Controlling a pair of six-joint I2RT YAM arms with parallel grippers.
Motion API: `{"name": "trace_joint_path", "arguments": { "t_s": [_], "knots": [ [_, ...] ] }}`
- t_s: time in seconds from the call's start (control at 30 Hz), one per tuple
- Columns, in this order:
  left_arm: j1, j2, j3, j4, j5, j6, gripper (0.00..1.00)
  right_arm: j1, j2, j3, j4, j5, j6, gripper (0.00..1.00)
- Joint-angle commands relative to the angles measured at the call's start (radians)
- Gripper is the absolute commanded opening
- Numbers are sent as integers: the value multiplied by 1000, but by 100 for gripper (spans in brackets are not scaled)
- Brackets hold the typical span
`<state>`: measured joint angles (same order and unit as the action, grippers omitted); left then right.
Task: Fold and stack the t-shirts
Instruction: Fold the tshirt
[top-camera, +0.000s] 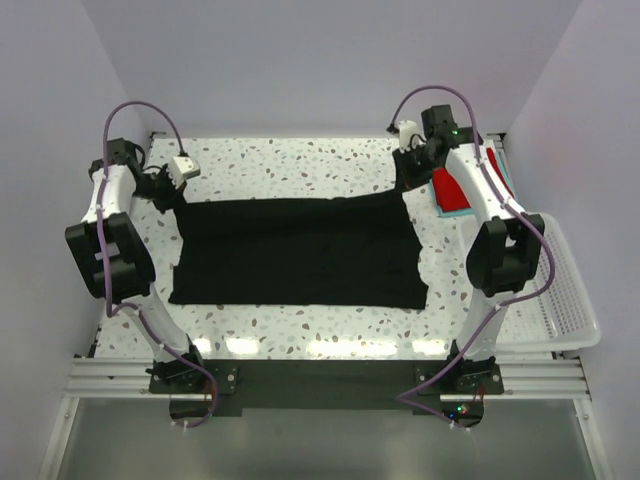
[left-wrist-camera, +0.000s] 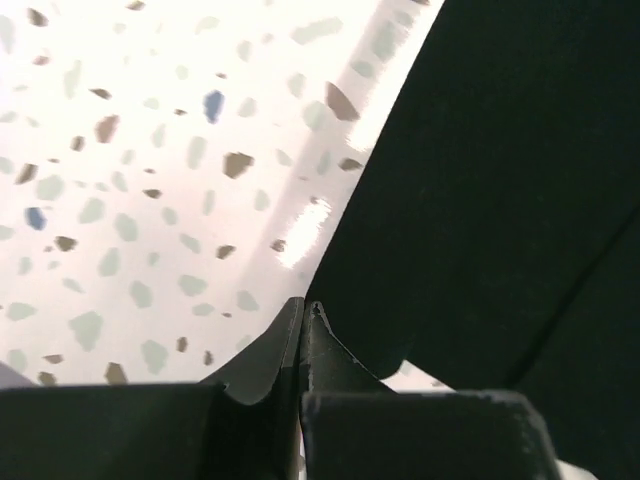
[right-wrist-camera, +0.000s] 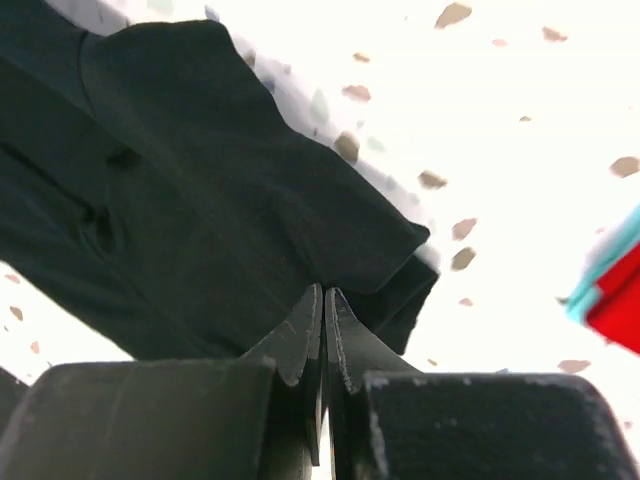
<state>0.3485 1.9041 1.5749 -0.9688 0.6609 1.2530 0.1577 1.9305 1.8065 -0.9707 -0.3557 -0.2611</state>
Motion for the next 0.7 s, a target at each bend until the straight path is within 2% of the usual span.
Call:
{"name": "trace_joint_path", "arguments": {
  "t_s": [0.0,0.13,0.4,0.67],
  "knots": [
    [9,-54,28,194,63,-124,0,-9,36,108,46,29,25,0],
    [9,-50,14,275,60,-167,0,-10,84,174,32,43,22,0],
    [-6,-85,-65,495,51,-254,0,-9,99,172,58,58,20,0],
    [-26,-99,-113,452,23,-167,0,-9,93,166,50,49,14,0]
  ]
}}
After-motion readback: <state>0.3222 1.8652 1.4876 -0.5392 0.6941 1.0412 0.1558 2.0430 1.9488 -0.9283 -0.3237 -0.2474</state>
